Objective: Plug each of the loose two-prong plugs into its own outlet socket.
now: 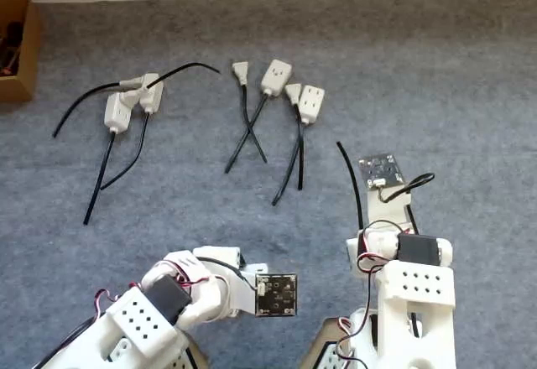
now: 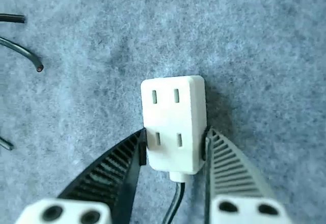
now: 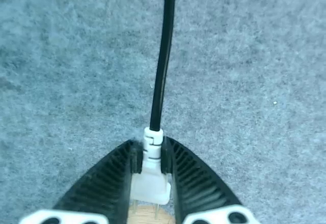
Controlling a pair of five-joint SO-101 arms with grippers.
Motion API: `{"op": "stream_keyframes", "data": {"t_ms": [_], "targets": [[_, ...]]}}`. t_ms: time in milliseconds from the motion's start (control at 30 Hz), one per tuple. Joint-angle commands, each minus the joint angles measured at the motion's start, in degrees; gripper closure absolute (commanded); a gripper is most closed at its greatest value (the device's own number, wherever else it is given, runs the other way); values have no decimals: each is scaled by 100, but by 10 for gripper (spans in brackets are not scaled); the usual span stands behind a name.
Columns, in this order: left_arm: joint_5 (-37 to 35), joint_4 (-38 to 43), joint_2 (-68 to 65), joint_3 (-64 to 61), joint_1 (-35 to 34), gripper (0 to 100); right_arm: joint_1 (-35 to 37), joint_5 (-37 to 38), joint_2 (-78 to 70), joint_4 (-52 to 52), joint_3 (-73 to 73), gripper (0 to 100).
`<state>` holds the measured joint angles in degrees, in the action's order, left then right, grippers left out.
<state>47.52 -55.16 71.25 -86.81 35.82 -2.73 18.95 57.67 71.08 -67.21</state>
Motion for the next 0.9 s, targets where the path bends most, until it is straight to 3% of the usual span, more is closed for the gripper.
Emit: {"op": "stream_keyframes", "data": {"t_ms": [0,233,500,700,867], "targets": [[62,-149,40,462,-4,959,-48,53,92,-57,31,993],[70,-448,13,1323,-13,973,-48,53,92,-48,40,993],[53,-448,13,1279,-180,970,-48,62,92,-48,22,993],[62,-457,75,1947,-2114,784,-48,62,92,-40,22,993],[18,-448,22,2422,-3451,761,-48,62,92,-40,40,993]]}}
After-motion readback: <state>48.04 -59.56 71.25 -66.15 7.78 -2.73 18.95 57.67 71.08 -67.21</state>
